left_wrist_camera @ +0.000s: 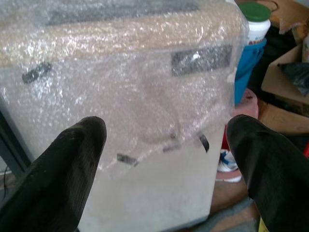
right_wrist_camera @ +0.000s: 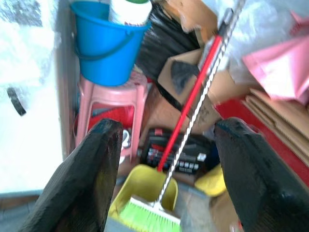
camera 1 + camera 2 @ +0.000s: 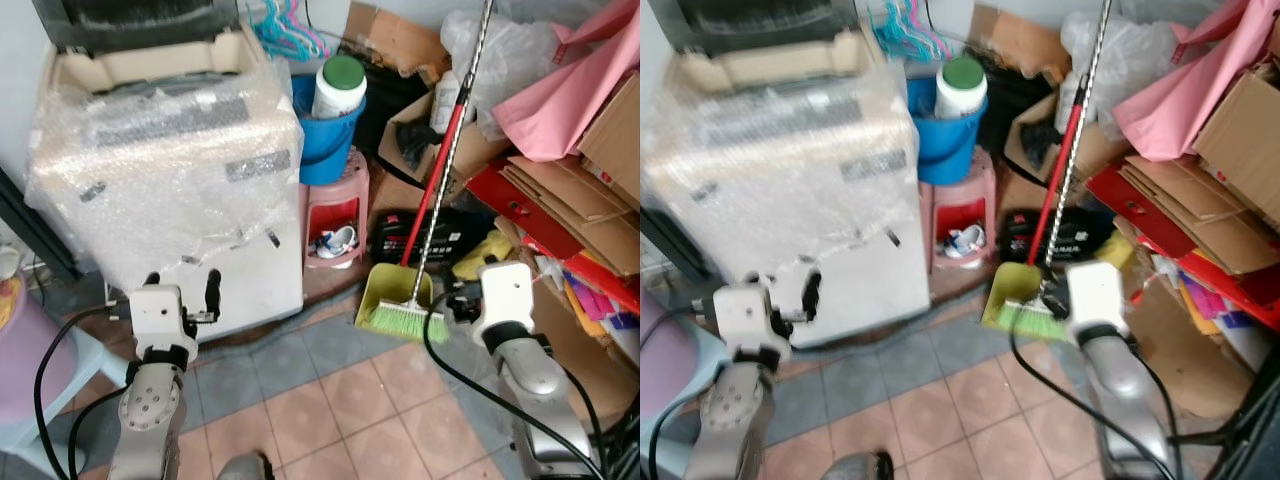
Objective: Clothes washing
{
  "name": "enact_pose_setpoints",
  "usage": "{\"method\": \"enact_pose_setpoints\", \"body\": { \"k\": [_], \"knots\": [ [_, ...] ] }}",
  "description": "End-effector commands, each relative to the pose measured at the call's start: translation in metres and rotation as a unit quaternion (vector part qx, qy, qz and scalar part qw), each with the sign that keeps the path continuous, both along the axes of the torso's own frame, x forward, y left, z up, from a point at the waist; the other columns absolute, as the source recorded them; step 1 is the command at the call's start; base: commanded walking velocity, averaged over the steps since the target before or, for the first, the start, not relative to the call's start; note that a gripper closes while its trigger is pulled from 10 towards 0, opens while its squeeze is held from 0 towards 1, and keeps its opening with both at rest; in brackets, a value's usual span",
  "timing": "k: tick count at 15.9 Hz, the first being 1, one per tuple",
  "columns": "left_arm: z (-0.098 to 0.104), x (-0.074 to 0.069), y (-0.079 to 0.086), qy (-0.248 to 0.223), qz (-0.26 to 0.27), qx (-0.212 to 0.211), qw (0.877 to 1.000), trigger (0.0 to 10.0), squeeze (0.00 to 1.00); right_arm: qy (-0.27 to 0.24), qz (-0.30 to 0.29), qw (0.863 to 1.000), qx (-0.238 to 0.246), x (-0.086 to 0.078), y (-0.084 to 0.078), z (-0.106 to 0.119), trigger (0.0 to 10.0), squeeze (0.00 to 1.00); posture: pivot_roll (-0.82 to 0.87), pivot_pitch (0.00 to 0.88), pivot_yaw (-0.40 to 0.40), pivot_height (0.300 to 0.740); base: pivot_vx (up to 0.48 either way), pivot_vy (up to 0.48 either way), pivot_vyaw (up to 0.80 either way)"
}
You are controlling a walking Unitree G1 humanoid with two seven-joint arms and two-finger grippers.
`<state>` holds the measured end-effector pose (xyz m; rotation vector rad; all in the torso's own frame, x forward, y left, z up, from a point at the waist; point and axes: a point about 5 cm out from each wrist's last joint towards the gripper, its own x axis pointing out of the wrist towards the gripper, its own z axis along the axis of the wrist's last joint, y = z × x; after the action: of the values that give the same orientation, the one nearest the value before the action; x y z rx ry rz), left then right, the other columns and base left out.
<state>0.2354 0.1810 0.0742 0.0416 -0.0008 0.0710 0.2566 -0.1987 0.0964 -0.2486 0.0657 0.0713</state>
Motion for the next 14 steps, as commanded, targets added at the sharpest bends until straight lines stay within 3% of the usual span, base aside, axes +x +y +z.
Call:
{"method": "enact_pose_setpoints", "body": {
  "k": [1, 4, 6, 9, 14],
  "knots": [
    [-0.002, 0.003, 0.001, 0.004, 0.0, -0.001, 1.0, 10.0, 0.0, 0.001, 0.007, 1.0, 0.002, 0.003, 0.002, -0.001, 10.0, 0.0, -0.03, 0.0, -0.014, 0.74, 0.0, 0.0, 0.0],
    [-0.009, -0.004, 0.005, 0.028, 0.006, -0.002, 1.0, 10.0, 0.0, -0.013, 0.007, 1.0, -0.007, -0.004, -0.001, 0.002, 10.0, 0.0, -0.06, 0.0, 0.035, 0.74, 0.0, 0.0, 0.17],
    [-0.012, -0.009, 0.007, 0.038, 0.009, 0.018, 0.999, 10.0, 0.0, -0.014, -0.008, 1.0, -0.022, -0.013, -0.006, -0.001, 10.0, 0.0, -0.06, 0.0, 0.054, 0.74, 0.0, 0.0, 0.78],
    [-0.014, -0.007, 0.01, 0.049, 0.02, 0.026, 0.998, 10.0, 0.0, -0.002, -0.026, 1.0, -0.005, -0.022, -0.005, -0.01, 10.0, 0.0, -0.07, 0.0, 0.075, 0.74, 0.0, 0.0, 0.79],
    [-0.012, 0.004, 0.005, 0.054, 0.016, 0.019, 0.998, 10.0, 0.0, -0.023, -0.025, 0.999, 0.021, -0.009, 0.009, -0.007, 10.0, 0.0, -0.08, 0.0, 0.121, 0.74, 0.0, 0.0, 0.78]
  ]
}}
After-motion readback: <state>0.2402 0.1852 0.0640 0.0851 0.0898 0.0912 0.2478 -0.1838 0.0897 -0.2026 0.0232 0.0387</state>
